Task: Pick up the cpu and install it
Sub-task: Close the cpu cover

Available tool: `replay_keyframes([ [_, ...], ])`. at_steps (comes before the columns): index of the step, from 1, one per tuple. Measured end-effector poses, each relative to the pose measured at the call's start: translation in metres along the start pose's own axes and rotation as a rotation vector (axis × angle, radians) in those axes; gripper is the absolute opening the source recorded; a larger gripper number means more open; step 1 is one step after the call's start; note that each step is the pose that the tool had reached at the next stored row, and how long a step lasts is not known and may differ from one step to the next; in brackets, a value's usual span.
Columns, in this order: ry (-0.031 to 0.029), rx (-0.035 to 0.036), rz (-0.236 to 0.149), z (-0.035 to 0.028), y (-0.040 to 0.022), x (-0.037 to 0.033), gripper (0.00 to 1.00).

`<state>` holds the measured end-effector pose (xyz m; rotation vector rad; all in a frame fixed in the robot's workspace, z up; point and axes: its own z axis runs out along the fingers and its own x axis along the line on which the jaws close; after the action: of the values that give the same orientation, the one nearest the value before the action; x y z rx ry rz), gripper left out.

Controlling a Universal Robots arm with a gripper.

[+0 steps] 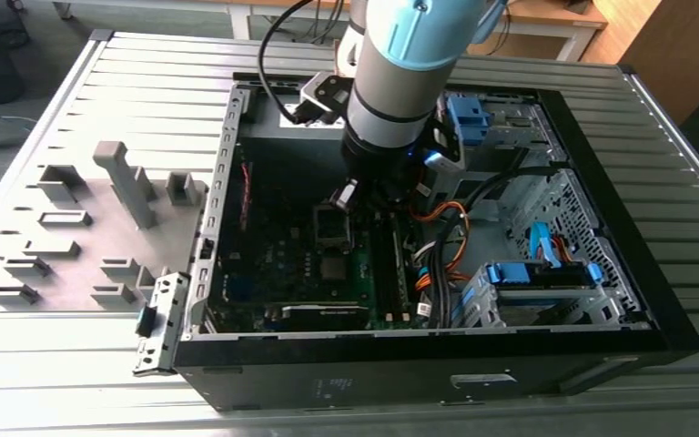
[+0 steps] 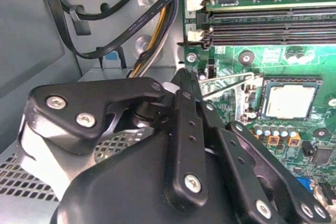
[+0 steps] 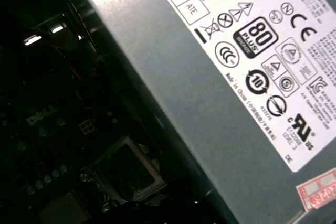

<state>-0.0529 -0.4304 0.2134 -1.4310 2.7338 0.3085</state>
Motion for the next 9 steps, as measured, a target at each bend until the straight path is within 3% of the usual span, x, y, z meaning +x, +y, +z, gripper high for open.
replay_keyframes([
  [9, 0.0001, 0.0001, 0.000, -0.0074, -0.0008, 0.0018, 0.11],
])
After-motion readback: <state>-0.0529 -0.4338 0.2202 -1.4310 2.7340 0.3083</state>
